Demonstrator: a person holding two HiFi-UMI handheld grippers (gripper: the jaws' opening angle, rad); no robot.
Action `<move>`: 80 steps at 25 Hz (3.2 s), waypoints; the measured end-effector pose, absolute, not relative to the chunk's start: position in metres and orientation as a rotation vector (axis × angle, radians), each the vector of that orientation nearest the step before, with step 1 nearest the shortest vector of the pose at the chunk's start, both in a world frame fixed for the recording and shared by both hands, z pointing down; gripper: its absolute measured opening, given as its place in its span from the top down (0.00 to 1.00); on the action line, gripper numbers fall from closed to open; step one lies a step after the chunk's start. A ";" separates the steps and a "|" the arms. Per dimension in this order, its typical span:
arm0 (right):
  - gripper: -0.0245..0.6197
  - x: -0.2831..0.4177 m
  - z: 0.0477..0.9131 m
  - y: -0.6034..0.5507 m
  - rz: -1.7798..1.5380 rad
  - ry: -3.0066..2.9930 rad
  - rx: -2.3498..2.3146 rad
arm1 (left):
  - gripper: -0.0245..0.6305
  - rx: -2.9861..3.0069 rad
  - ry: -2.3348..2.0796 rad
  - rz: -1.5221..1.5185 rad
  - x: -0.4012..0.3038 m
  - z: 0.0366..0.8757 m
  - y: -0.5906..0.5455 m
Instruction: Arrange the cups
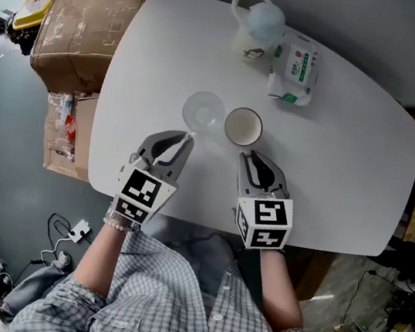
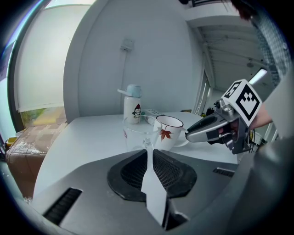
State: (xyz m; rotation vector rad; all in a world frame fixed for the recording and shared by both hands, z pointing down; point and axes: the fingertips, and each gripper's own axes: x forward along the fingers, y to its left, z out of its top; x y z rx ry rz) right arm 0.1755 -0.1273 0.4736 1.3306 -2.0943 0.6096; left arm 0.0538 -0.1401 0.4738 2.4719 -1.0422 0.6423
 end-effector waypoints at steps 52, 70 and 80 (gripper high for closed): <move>0.90 0.164 0.406 -0.140 0.454 -2.272 1.468 | 0.94 2.563 -1.046 0.455 0.045 0.413 -0.131; 0.91 0.151 0.332 -0.133 0.294 -2.428 1.461 | 0.94 2.723 -1.098 0.361 0.044 0.328 -0.119; 0.91 0.146 0.317 -0.135 0.262 -2.456 1.434 | 0.94 2.716 -1.174 0.320 0.030 0.316 -0.121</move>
